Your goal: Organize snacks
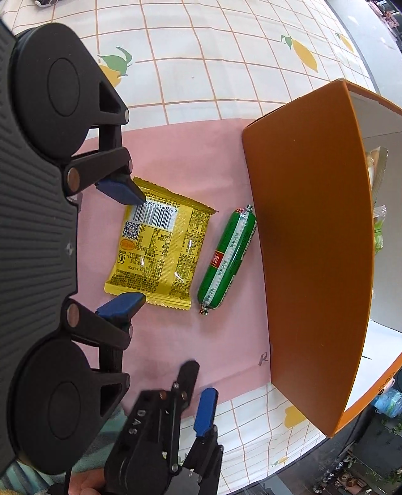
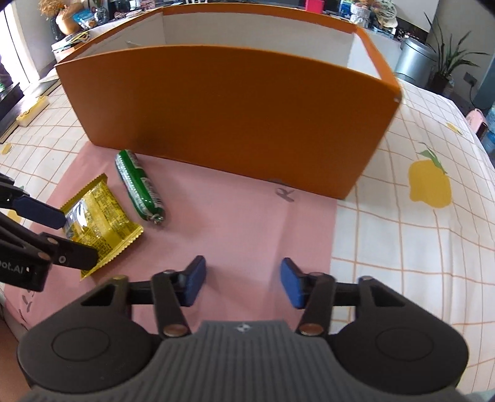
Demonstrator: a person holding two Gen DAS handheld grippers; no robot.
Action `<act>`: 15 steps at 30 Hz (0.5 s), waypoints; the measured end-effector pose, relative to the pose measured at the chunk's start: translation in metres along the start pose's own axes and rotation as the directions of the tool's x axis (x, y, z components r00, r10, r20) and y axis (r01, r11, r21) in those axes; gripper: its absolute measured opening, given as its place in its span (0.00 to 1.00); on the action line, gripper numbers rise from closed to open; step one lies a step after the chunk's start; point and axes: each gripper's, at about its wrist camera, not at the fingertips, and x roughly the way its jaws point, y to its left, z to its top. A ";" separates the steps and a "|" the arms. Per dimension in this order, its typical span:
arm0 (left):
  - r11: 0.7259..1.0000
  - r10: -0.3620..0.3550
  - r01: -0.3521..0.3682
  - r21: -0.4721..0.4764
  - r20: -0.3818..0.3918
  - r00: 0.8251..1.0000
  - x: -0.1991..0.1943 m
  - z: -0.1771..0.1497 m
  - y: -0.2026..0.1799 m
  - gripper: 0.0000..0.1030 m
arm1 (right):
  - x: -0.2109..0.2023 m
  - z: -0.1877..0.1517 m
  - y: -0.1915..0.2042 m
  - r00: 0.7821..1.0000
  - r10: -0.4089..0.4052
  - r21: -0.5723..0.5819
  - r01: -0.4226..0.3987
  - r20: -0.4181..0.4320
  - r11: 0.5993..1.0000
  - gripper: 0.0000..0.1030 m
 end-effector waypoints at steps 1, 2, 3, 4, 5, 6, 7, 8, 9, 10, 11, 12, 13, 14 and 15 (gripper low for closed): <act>1.000 -0.001 0.001 -0.003 0.001 1.000 -0.001 0.000 0.001 0.74 | -0.002 -0.001 -0.002 1.000 -0.005 0.005 0.005 -0.004 1.000 0.25; 1.000 0.000 0.000 -0.005 0.003 1.000 -0.002 0.001 0.001 0.74 | -0.004 -0.003 -0.003 1.000 -0.009 0.008 0.009 -0.009 1.000 0.21; 1.000 0.002 -0.002 -0.007 0.006 1.000 -0.003 0.000 0.002 0.74 | -0.005 -0.005 -0.004 1.000 -0.009 0.009 0.009 -0.016 1.000 0.17; 1.000 0.007 -0.007 -0.009 0.011 1.000 -0.006 0.001 0.002 0.74 | -0.007 -0.006 -0.006 1.000 -0.006 0.013 0.006 -0.023 1.000 0.14; 1.000 0.012 -0.012 -0.008 0.019 1.000 -0.008 0.001 0.003 0.74 | -0.008 -0.007 -0.007 1.000 -0.004 0.018 0.005 -0.030 1.000 0.14; 1.000 0.017 -0.017 -0.007 0.028 0.999 -0.011 0.001 0.005 0.74 | -0.010 -0.009 -0.009 0.999 -0.004 0.023 0.005 -0.037 1.000 0.13; 1.000 0.022 -0.022 -0.007 0.039 0.999 -0.015 0.001 0.007 0.74 | -0.011 -0.011 -0.012 0.999 -0.005 0.030 0.006 -0.041 1.000 0.11; 1.000 0.025 -0.024 -0.013 0.053 0.998 -0.019 0.002 0.010 0.74 | -0.012 -0.012 -0.015 0.999 -0.008 0.042 0.010 -0.044 0.999 0.09; 0.999 0.025 -0.023 -0.024 0.066 0.998 -0.021 0.003 0.013 0.76 | -0.013 -0.013 -0.018 0.999 -0.011 0.063 0.014 -0.044 0.998 0.04; 0.999 0.019 -0.016 -0.039 0.078 0.997 -0.024 0.004 0.018 0.77 | -0.013 -0.014 -0.022 0.999 -0.013 0.089 0.017 -0.042 0.996 0.00; 0.998 0.009 -0.004 -0.059 0.087 0.996 -0.026 0.006 0.022 0.77 | -0.013 -0.015 -0.026 0.999 -0.010 0.118 0.014 -0.037 0.993 0.00; 0.997 -0.002 0.010 -0.081 0.091 0.996 -0.026 0.008 0.026 0.77 | -0.014 -0.016 -0.030 1.000 0.000 0.145 0.005 -0.030 0.989 0.00; 0.994 -0.020 0.030 -0.108 0.092 0.996 -0.026 0.010 0.030 0.77 | -0.012 -0.013 -0.033 1.000 0.016 0.170 -0.012 -0.020 0.985 0.00; 0.990 -0.041 0.053 -0.128 0.095 0.995 -0.023 0.012 0.032 0.77 | -0.013 -0.012 -0.035 1.000 0.030 0.184 -0.027 -0.009 0.982 0.00; 0.989 -0.057 0.069 -0.134 0.094 0.994 -0.022 0.012 0.032 0.77 | -0.014 -0.011 -0.036 0.999 0.044 0.193 -0.045 0.008 0.980 0.04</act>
